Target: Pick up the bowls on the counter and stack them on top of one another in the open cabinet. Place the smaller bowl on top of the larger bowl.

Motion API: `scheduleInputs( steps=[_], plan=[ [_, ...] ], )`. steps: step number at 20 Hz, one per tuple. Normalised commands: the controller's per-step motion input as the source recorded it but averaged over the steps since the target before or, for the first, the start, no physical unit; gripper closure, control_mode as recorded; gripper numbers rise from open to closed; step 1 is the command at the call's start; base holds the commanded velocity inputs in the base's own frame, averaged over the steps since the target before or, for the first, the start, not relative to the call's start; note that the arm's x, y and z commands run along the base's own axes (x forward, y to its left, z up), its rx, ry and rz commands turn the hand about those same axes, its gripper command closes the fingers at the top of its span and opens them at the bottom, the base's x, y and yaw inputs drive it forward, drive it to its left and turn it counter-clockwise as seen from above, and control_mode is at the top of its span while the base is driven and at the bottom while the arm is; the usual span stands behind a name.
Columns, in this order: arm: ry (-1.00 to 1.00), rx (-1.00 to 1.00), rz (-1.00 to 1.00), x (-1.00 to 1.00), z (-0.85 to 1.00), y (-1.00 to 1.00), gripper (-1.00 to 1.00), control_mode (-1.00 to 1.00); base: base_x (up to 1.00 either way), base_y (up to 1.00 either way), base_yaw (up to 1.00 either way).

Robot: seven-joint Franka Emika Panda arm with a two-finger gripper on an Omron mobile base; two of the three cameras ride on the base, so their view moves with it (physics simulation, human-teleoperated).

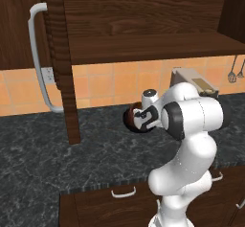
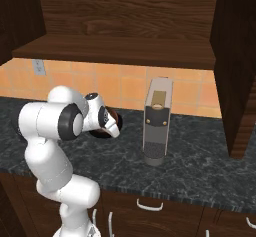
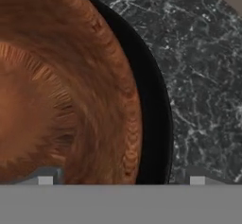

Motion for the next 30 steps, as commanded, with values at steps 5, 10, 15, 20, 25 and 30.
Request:
scheduleInputs(
  steps=[5,10,15,20,25,30],
  plan=[
    [-0.03,0.0,0.01,0.02,-0.22,0.0,1.0,-1.0,0.0,0.0,0.0],
    [-0.01,0.0,0.0,-0.14,0.01,0.0,1.0,-1.0,0.0,0.0,0.0],
    [-0.15,0.02,-0.05,-0.93,0.52,0.0,1.0,-1.0,0.0,0.0,0.0],
    [-0.3,0.07,-0.08,-0.9,1.0,-0.04,1.0,-1.0,0.0,0.0,0.0],
    [-0.3,0.15,-0.1,-0.76,1.0,-0.3,1.0,-1.0,0.0,0.0,0.0],
    [-0.19,0.11,-0.06,-0.6,1.0,-0.22,1.0,-1.0,0.0,0.0,0.0]
  ],
)
